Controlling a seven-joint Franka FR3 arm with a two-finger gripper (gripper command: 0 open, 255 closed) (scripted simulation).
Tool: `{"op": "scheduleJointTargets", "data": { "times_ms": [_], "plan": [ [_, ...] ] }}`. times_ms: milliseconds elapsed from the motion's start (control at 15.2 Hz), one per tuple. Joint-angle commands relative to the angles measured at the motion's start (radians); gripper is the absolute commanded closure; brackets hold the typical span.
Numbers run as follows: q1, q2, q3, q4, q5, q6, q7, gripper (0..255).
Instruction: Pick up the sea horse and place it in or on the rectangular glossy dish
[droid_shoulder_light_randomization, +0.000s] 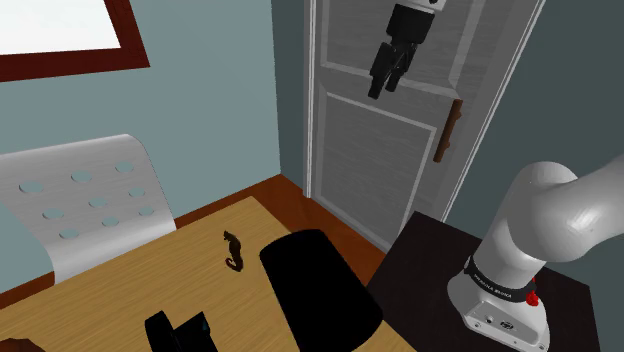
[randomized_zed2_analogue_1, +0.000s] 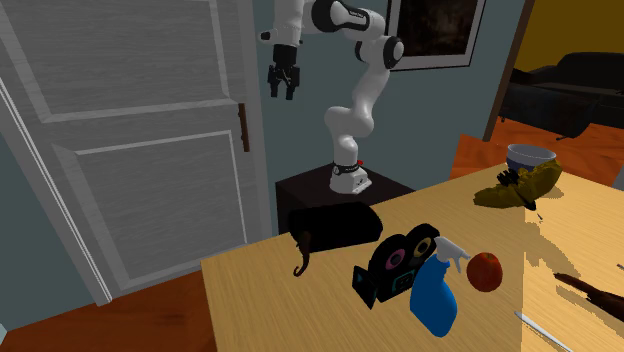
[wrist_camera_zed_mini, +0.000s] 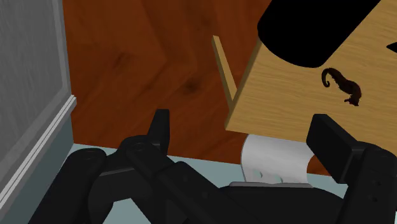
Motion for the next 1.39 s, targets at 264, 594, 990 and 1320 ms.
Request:
{"op": "scheduleJointTargets", "data": {
  "times_ms": [264,594,990,1320],
  "plan": [
    [0.024,0.062,0.062,-0.033,0.03,0.089,0.049,0],
    [0.051,0.163,0.14,-0.05,0.059,0.2,0.111,0],
    [0.075,0.316,0.234,-0.033,0.072,0.328,0.189,0],
    [0.089,0.466,0.31,0.012,0.054,0.425,0.264,0]
  ]
}}
